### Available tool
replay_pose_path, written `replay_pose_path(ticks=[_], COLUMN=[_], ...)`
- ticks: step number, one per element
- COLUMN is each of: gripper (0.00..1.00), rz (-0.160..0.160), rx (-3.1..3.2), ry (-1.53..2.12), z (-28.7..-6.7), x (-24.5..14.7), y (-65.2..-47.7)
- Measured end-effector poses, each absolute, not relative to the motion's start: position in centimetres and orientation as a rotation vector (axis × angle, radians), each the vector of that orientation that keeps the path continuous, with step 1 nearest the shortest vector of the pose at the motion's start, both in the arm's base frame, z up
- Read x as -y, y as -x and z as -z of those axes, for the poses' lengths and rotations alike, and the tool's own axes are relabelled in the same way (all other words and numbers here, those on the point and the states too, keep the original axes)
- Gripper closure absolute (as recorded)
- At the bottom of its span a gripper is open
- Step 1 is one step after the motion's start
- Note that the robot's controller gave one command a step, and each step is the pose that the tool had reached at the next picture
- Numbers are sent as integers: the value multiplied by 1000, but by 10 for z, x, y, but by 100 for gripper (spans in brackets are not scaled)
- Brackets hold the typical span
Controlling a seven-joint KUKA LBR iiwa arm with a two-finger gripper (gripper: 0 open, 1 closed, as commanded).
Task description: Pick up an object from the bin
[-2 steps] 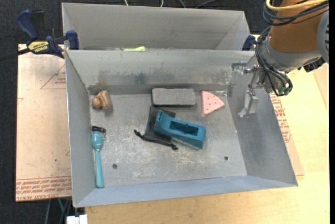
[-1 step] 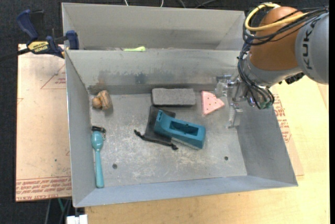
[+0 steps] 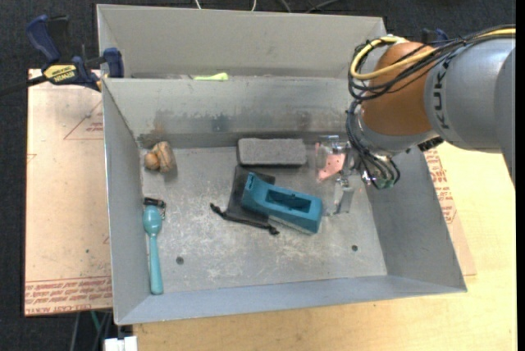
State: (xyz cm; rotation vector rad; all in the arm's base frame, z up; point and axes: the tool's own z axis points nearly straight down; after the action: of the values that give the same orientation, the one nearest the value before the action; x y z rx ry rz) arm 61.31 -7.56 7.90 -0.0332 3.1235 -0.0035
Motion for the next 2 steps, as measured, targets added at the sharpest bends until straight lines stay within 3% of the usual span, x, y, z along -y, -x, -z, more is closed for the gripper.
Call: replay_pose_path(ticks=[1,2], gripper=[0,0], rz=[5,2], rx=[-3130,-3130], ry=[-40,57], z=[-71,-70], x=[41,40], y=[-603,-575])
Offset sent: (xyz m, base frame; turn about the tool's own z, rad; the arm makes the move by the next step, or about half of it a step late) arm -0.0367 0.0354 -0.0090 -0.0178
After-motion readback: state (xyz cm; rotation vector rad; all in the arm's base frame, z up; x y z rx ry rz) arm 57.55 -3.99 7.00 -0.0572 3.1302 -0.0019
